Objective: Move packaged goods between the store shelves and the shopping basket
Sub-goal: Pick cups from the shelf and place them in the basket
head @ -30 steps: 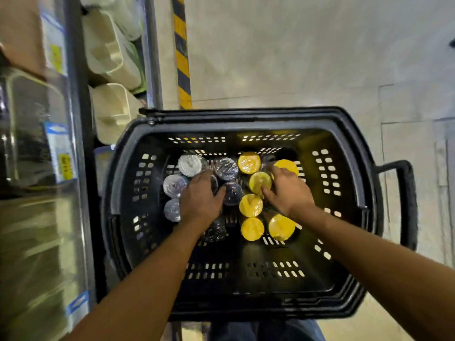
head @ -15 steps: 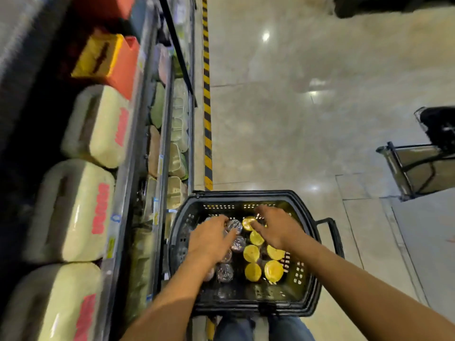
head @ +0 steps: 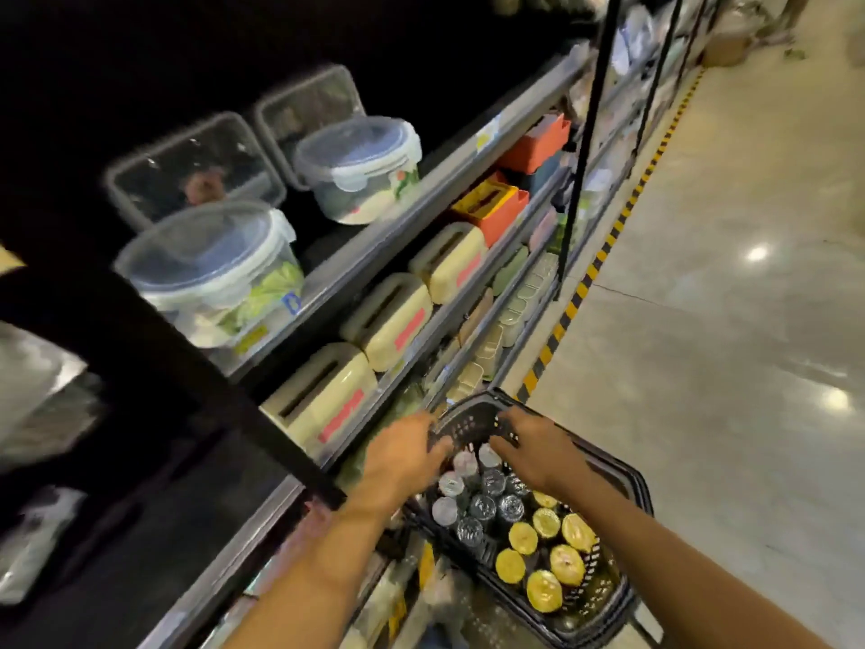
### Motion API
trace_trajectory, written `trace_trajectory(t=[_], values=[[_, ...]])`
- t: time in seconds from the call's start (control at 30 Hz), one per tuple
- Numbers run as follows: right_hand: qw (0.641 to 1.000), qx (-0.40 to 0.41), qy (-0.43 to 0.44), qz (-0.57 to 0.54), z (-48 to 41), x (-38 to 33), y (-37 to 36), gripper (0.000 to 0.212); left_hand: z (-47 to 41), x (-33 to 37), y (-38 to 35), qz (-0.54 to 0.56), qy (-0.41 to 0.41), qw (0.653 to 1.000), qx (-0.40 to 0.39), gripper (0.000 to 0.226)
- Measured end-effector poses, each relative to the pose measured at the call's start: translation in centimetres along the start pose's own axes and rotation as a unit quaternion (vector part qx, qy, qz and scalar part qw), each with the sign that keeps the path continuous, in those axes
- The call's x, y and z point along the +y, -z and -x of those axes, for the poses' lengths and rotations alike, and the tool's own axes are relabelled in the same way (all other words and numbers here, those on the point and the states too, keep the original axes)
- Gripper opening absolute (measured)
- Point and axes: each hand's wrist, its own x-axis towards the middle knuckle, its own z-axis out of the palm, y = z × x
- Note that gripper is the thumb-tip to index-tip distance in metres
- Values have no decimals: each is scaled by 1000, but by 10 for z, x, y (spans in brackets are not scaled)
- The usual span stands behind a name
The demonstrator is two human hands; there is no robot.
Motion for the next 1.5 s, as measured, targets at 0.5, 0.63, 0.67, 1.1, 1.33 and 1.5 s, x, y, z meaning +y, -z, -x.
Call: trace_trajectory(t=[0.5,0.63,0.67,1.1,1.33,1.5], values=[[927,-150,336,69,57,-232,-93,48,265,-183,56,57,357,915,177,42],[905,-177,373,98,66,-278,-127,48,311,-222,56,79,414,885,201,43],[903,-175,379,105,67,-287,-136,48,319,-232,53,81,421,880,205,43],[867,-154,454,139,7,-425,-330,61,327,-408,-59,34,427,888,169,49],[812,-52,505,287,-49,-467,-394,66,308,-470,-88,0,397,901,176,54],[779,-31,522,345,-87,-484,-429,94,300,-487,-103,-16,399,900,173,59]])
